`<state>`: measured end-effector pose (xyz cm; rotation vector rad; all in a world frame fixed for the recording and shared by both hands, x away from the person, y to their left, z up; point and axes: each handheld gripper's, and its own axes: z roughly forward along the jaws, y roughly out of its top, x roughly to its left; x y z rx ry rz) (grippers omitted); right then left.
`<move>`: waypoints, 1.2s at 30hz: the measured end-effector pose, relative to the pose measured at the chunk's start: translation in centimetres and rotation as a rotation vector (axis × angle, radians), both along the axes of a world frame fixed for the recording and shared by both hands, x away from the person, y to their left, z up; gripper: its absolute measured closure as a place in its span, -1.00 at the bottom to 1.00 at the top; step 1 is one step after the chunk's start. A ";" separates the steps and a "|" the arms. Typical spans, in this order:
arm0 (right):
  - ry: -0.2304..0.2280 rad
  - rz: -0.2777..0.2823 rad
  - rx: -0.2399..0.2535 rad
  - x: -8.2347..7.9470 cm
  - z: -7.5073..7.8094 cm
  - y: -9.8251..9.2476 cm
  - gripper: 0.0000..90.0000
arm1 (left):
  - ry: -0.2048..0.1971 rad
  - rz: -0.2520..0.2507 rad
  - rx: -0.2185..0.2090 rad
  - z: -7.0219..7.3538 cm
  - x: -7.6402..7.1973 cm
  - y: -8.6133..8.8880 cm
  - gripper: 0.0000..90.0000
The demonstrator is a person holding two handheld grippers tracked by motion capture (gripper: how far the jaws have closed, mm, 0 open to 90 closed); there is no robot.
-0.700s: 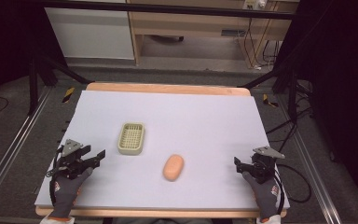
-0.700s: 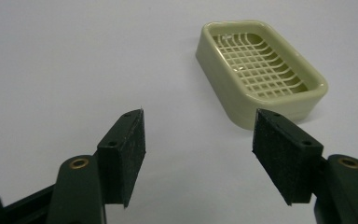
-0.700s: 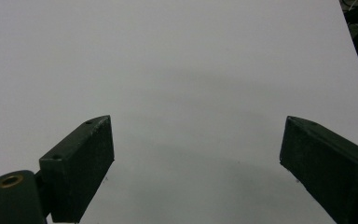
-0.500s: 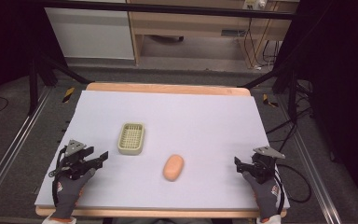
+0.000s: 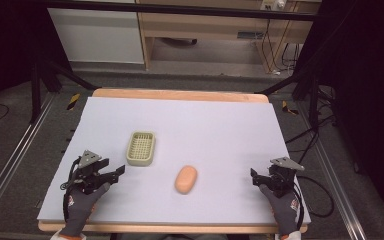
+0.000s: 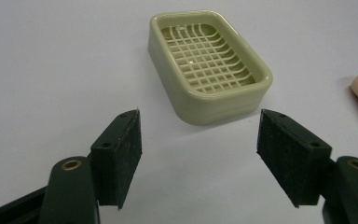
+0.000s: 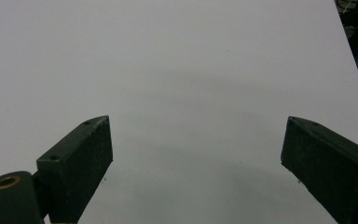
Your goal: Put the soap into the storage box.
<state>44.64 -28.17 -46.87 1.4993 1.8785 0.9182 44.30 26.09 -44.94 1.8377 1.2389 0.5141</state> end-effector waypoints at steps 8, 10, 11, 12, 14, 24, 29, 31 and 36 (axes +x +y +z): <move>-0.009 -0.012 0.002 -0.1 0.1 -0.2 -0.81 | -0.007 -0.028 -0.004 0.4 -0.1 -1.5 -0.37; -0.008 -0.015 0.003 -0.1 0.1 -0.2 -0.81 | -0.004 -0.036 0.000 0.5 -0.2 -1.7 -0.37; -0.009 -0.015 0.002 -0.1 0.1 -0.2 -0.81 | -0.006 -0.037 -0.003 0.5 -0.2 -1.8 -0.38; -0.008 -0.017 0.001 -0.1 0.1 -0.2 -0.81 | -0.008 -0.038 -0.001 0.5 -0.2 -1.9 -0.38; -0.010 -0.021 0.002 -0.1 0.2 -0.2 -0.81 | -0.010 -0.042 -0.003 0.7 -0.3 -2.0 -0.39; -0.004 -0.024 0.001 -0.1 0.1 -0.2 -0.81 | -0.024 -0.055 0.008 1.6 0.1 -2.7 -0.43; 0.000 -0.024 0.000 0.0 0.0 -0.2 -0.81 | -0.040 -0.064 0.011 2.3 0.2 -3.1 -0.44; -0.003 -0.028 0.003 -0.1 0.0 -0.2 -0.81 | -0.047 -0.065 0.009 2.6 0.3 -3.3 -0.44; -0.002 -0.034 0.005 -0.1 0.0 -0.2 -0.81 | -0.059 -0.068 -0.012 3.3 0.6 -3.9 -0.44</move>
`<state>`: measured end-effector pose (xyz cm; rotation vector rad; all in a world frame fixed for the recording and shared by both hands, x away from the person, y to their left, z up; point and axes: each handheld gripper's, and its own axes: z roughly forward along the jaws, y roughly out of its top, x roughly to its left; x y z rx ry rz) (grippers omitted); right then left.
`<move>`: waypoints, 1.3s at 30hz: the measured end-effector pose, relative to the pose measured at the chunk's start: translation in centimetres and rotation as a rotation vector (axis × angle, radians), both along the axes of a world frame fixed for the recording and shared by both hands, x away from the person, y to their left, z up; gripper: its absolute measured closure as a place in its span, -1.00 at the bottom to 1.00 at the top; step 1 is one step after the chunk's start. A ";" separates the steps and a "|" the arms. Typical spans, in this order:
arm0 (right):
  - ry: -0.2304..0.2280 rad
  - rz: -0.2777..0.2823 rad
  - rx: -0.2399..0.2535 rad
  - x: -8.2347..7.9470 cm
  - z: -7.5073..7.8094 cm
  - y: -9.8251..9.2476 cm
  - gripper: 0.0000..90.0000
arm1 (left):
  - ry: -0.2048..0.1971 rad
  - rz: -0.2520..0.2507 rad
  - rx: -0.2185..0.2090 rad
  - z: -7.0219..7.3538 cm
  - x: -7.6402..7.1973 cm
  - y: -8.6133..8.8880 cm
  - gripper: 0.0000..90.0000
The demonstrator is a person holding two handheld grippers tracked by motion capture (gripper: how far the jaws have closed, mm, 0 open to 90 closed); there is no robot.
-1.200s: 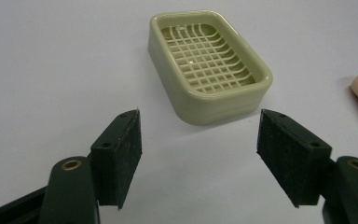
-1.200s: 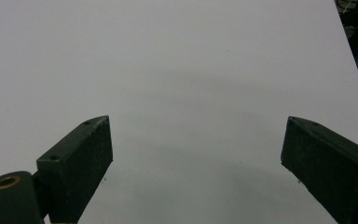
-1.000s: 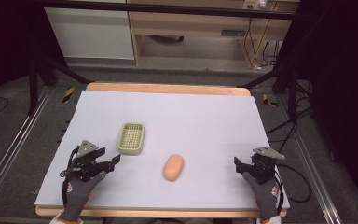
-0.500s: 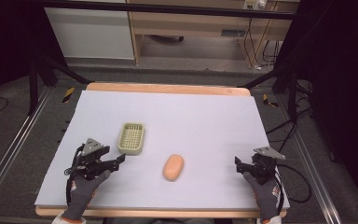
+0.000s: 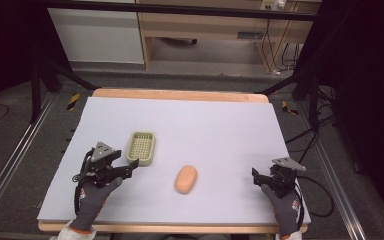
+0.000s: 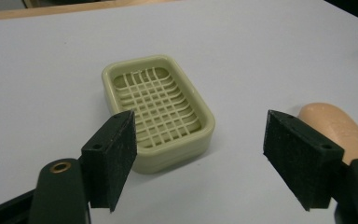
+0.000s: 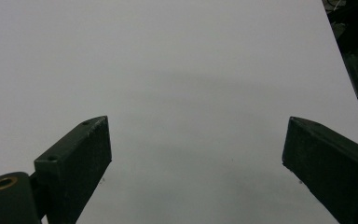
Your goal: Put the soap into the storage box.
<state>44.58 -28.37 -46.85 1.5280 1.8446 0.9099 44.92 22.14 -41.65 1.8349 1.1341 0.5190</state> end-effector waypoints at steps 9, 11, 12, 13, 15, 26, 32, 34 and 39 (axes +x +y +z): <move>-0.007 -0.001 -0.008 -0.1 0.1 0.0 -0.82 | -0.020 -0.026 -0.010 1.1 0.6 -2.2 -0.45; -0.008 0.001 -0.010 -0.1 0.1 0.0 -0.82 | -0.023 -0.034 -0.016 1.4 0.7 -2.8 -0.45; -0.005 0.000 -0.009 -0.1 0.0 0.0 -0.82 | -0.025 -0.039 -0.018 1.5 0.7 -3.1 -0.45; -0.002 -0.002 -0.006 -0.2 0.0 0.1 -0.82 | -0.028 -0.044 -0.017 1.6 0.8 -3.4 -0.45; -0.003 -0.001 -0.009 -0.2 0.1 0.1 -0.82 | -0.030 -0.052 -0.014 1.6 0.8 -3.8 -0.45; -0.005 -0.005 -0.014 -0.2 0.1 0.1 -0.82 | -0.010 -0.077 -0.001 1.1 1.2 -5.9 -0.45; -0.008 -0.008 -0.017 -0.1 0.1 0.0 -0.82 | -0.008 -0.087 0.007 0.9 1.3 -6.8 -0.45; -0.009 -0.008 -0.017 -0.1 0.1 0.0 -0.83 | -0.010 -0.093 0.010 1.0 1.4 -7.1 -0.46; -0.009 -0.010 -0.014 -0.1 0.1 0.0 -0.83 | -0.007 -0.099 0.016 0.9 1.4 -7.5 -0.46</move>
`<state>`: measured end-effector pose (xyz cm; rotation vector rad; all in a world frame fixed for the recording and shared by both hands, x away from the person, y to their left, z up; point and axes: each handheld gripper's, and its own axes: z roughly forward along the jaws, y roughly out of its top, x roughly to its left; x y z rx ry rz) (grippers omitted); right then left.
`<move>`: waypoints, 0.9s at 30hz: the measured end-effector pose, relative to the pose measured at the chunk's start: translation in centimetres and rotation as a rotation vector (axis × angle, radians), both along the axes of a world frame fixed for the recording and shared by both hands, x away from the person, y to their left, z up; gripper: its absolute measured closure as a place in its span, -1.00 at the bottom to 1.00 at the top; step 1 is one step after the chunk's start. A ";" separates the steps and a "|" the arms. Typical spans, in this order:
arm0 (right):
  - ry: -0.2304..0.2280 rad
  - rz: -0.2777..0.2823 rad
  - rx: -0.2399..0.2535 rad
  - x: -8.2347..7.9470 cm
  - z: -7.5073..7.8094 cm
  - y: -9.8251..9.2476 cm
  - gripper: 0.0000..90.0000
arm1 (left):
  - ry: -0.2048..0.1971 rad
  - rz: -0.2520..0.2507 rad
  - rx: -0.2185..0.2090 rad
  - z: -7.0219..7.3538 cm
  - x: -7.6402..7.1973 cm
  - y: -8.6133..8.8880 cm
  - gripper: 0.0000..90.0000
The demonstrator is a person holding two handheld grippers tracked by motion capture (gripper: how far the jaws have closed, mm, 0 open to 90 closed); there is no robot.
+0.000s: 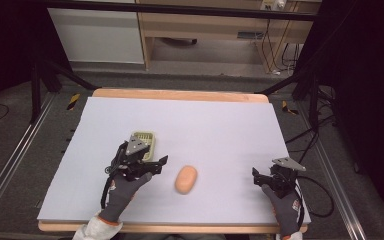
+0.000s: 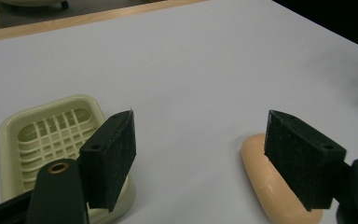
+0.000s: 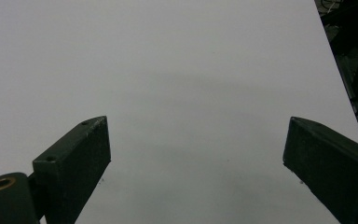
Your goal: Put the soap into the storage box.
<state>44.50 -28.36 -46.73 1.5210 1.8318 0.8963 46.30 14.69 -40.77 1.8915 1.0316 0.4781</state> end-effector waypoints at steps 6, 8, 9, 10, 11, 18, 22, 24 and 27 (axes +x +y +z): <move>-0.001 -0.002 -0.006 0.0 0.0 0.0 -0.83 | 0.003 -0.012 0.013 -0.1 0.0 -0.6 -0.47; -0.001 -0.003 -0.005 0.0 0.0 0.1 -0.83 | 0.002 -0.015 0.012 -0.1 0.0 -0.9 -0.47; 0.000 -0.002 -0.008 0.0 0.0 0.0 -0.83 | 0.003 -0.019 0.014 -0.1 0.0 -1.0 -0.47; 0.000 -0.004 -0.008 0.0 0.0 0.1 -0.83 | 0.003 -0.019 0.014 -0.1 0.0 -1.1 -0.48; 0.000 -0.004 -0.007 0.0 0.0 0.1 -0.83 | 0.005 -0.022 0.015 -0.1 0.0 -1.3 -0.48; -0.004 -0.004 -0.008 0.0 0.1 0.0 -0.83 | 0.008 -0.042 0.028 -0.2 -0.1 -2.4 -0.48; -0.003 -0.004 -0.007 0.0 0.1 0.0 -0.83 | 0.017 -0.054 0.046 -0.5 -0.1 -3.0 -0.48; -0.001 -0.004 -0.006 -0.1 0.1 0.0 -0.83 | 0.018 -0.059 0.053 -0.6 -0.2 -3.3 -0.49; -0.002 -0.004 -0.006 0.0 0.1 0.0 -0.83 | 0.023 -0.073 0.068 -0.8 -0.3 -3.7 -0.48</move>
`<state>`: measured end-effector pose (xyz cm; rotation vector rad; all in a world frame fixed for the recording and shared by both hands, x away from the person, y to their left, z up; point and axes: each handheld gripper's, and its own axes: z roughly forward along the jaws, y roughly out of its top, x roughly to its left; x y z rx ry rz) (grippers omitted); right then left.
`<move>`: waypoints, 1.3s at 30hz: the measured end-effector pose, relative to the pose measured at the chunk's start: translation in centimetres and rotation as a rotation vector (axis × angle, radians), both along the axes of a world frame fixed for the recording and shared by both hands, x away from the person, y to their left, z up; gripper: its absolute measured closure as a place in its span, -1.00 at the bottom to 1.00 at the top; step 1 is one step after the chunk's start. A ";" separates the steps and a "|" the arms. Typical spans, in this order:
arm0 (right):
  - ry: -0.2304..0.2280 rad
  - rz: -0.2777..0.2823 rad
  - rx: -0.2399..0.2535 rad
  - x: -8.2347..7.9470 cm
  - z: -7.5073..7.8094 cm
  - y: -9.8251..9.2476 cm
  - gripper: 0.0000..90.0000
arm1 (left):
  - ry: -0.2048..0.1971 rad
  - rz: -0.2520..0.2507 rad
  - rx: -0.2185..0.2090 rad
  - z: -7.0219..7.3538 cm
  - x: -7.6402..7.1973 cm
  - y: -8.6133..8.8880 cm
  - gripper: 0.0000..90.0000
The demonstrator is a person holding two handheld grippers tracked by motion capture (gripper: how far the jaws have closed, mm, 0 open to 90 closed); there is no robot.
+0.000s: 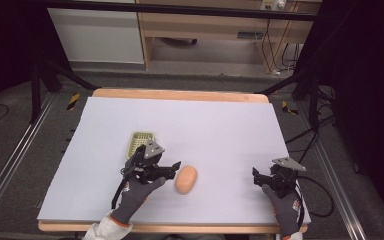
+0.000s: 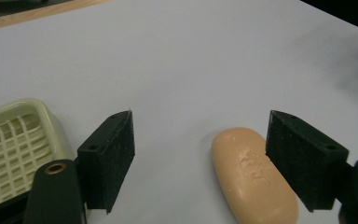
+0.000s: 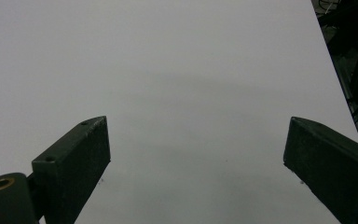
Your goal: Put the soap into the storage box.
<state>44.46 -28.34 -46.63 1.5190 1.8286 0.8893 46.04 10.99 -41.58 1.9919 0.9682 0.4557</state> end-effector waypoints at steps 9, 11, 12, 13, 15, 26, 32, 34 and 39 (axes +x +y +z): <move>0.005 0.005 0.000 0.1 0.0 0.1 -0.83 | 0.019 -0.018 0.014 -0.8 -0.1 -1.2 -0.49; 0.004 0.008 -0.003 0.1 0.0 0.1 -0.83 | 0.022 -0.018 0.014 -1.1 -0.1 -1.5 -0.48; 0.005 0.007 -0.003 0.1 0.0 0.2 -0.83 | 0.025 -0.019 0.016 -1.2 -0.2 -1.6 -0.48; 0.005 0.007 0.000 0.1 0.0 0.2 -0.83 | 0.028 -0.026 0.028 -1.2 -0.1 -1.7 -0.48; 0.005 0.008 0.000 0.1 0.0 0.2 -0.83 | 0.029 -0.028 0.027 -1.4 -0.2 -1.9 -0.48; 0.009 0.014 -0.007 0.1 0.0 0.3 -0.83 | 0.053 -0.049 0.056 -2.5 -0.2 -2.9 -0.49; 0.010 0.015 -0.008 0.1 -0.1 0.3 -0.83 | 0.063 -0.058 0.075 -3.2 -0.3 -3.4 -0.50; 0.010 0.016 -0.009 0.1 -0.1 0.3 -0.83 | 0.070 -0.061 0.076 -3.4 -0.4 -3.6 -0.50; 0.009 0.017 -0.010 0.1 -0.1 0.4 -0.83 | 0.076 -0.066 0.085 -3.7 -0.4 -4.1 -0.51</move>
